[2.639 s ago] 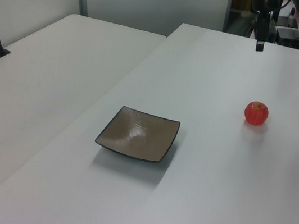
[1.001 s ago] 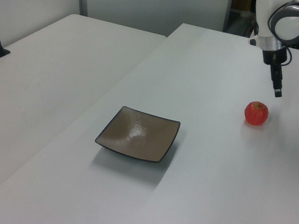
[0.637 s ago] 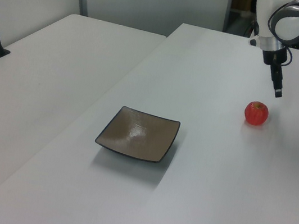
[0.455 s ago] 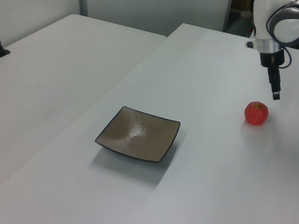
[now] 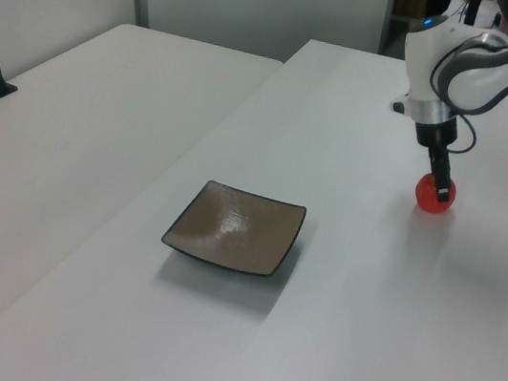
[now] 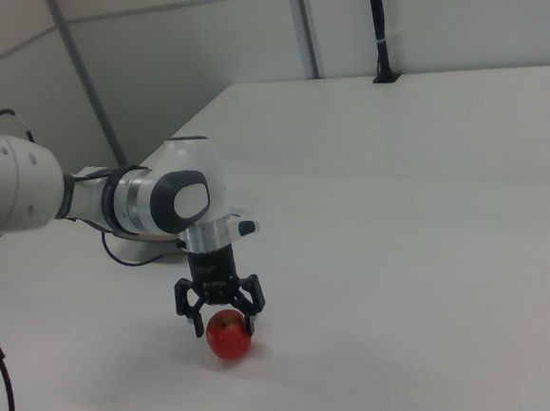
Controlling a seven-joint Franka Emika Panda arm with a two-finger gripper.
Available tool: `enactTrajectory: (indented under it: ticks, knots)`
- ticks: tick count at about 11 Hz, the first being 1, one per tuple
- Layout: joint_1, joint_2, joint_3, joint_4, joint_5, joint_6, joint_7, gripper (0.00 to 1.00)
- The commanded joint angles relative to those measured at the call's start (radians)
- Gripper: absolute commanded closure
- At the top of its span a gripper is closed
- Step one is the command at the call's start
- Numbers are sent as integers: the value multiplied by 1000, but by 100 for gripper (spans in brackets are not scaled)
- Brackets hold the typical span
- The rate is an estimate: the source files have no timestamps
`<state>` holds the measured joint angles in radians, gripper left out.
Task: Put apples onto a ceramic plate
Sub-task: 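Close the gripper around the red apple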
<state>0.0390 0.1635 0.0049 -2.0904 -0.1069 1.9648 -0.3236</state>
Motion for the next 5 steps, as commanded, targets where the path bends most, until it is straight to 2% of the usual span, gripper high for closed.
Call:
enactTrajectory:
  ticks: [1, 3, 4, 5]
  knots:
    - [39, 25, -8, -7, 1, 57, 27, 0]
    - [44, 36, -8, -7, -29, 54, 38, 3]
    - [44, 34, -6, -7, -37, 46, 38, 23]
    - [39, 31, -8, -3, -37, 34, 38, 50]
